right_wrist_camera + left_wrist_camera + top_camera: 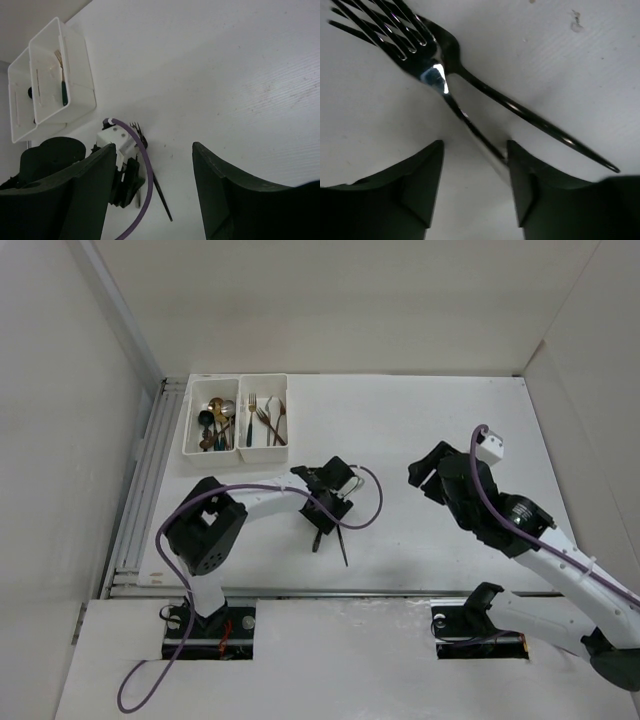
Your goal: Sort the eating utensils into containers
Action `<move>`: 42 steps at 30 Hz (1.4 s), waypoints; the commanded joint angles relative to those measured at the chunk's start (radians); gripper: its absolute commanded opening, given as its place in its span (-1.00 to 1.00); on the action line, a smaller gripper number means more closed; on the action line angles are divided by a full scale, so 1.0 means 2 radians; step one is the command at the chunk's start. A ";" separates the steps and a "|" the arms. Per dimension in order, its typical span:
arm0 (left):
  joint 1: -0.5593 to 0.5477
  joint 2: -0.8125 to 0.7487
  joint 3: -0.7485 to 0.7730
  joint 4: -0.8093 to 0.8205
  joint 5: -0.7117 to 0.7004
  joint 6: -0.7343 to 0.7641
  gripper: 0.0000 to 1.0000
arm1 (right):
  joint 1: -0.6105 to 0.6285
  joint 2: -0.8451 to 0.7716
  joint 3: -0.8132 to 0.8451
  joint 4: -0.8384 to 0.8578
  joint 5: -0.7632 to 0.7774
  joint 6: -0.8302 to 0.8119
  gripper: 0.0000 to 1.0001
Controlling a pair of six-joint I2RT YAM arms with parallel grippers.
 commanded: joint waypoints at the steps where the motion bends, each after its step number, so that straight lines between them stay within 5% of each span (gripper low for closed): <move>1: 0.019 0.004 -0.007 0.022 -0.011 -0.016 -0.08 | 0.005 -0.014 -0.003 -0.005 0.014 0.016 0.34; 4: 0.024 0.018 -0.007 0.022 0.018 -0.016 -0.49 | 0.005 -0.014 -0.003 -0.016 0.014 0.021 0.34; 5: 0.024 0.018 -0.007 0.022 0.026 -0.016 -0.83 | 0.005 -0.009 -0.003 -0.021 0.014 0.021 0.34; 7: 0.034 0.012 -0.007 0.022 0.049 -0.016 -1.00 | 0.005 -0.009 -0.003 -0.021 0.019 0.021 0.34; 15: 0.103 -0.032 0.002 0.005 0.057 -0.006 -1.00 | 0.005 0.006 -0.003 -0.007 0.024 0.021 0.34; 23: 0.136 -0.092 0.214 -0.009 -0.010 0.017 -1.00 | 0.005 0.038 0.012 0.053 0.030 -0.019 0.37; 32: 0.278 0.063 0.367 0.008 -0.069 -0.045 -1.00 | 0.005 0.147 0.067 0.089 0.034 -0.067 0.43; 39: 0.305 0.138 0.429 -0.005 -0.053 -0.050 -0.98 | 0.005 0.220 0.121 0.089 0.020 -0.091 0.46; 42: 0.305 0.143 0.423 -0.005 -0.049 -0.050 -0.81 | 0.005 0.230 0.128 0.084 0.015 -0.091 0.46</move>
